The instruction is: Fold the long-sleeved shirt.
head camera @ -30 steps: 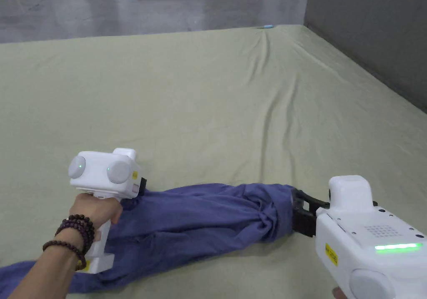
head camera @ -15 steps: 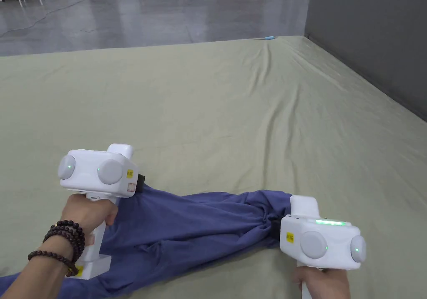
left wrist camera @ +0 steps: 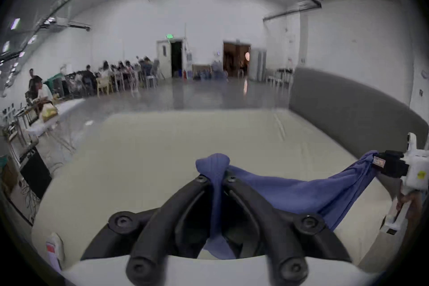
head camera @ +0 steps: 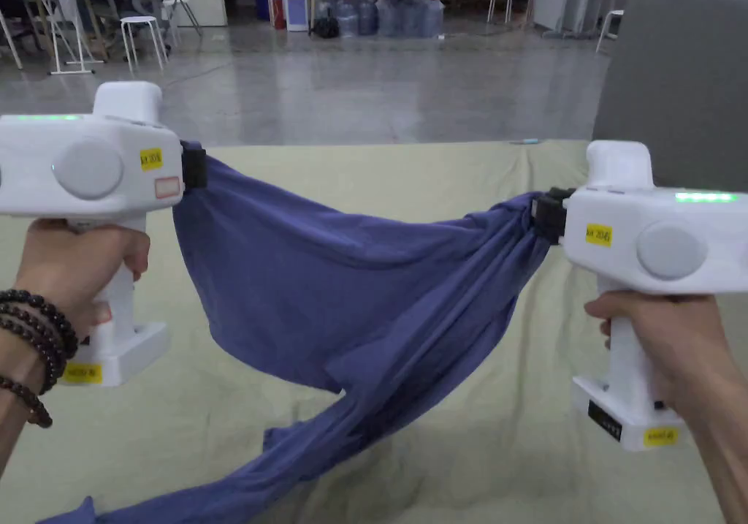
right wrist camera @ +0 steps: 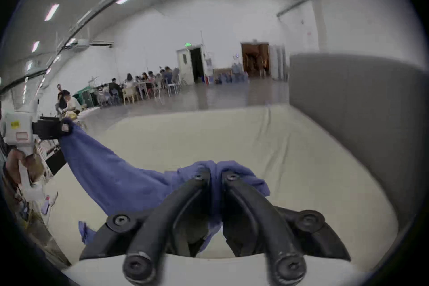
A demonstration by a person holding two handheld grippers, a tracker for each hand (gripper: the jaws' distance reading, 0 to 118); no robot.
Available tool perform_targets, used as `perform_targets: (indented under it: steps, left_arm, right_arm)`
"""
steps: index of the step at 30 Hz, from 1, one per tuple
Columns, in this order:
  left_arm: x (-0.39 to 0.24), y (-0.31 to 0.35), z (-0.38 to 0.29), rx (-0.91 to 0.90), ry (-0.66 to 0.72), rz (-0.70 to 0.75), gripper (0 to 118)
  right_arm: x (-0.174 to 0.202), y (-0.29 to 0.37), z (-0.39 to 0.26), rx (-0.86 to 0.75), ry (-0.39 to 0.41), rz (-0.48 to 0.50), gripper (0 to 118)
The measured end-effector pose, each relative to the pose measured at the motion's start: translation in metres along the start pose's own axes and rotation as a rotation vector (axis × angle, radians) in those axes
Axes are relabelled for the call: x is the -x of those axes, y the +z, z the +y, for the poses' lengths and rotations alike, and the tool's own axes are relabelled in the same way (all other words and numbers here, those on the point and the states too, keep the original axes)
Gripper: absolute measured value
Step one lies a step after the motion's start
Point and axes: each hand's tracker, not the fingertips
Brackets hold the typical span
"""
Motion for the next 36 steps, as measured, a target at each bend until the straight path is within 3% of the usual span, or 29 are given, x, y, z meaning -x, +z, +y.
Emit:
perform_targets:
  steps: [3,7,10,17,23,31,36]
  left_arm:
    - [0.013,0.009,0.058,-0.074,-0.026,0.069,0]
    - [0.027,0.016,0.124,-0.118,0.032,0.058,0]
    - [0.025,0.017,0.160,-0.154,0.007,0.105,0]
    - [0.019,0.014,0.187,-0.216,0.003,0.090,0]
    - [0.015,-0.020,0.142,-0.138,0.018,0.086,0]
    - [0.023,-0.088,-0.020,0.089,0.047,0.101,0]
    - [0.035,-0.078,-0.051,0.104,0.094,0.089,0]
  right_arm:
    - [0.014,-0.013,0.073,-0.066,0.024,0.004,4]
    - [0.024,-0.025,0.164,-0.134,0.021,0.045,2]
    - [0.026,-0.033,0.220,-0.154,0.023,0.021,1]
    - [0.019,-0.034,0.276,-0.185,0.053,-0.056,1]
    - [0.007,-0.064,0.220,-0.109,0.019,-0.057,1]
    - [-0.012,-0.126,0.043,0.129,-0.128,-0.052,1]
    - [-0.005,-0.117,0.002,0.145,-0.064,-0.025,0]
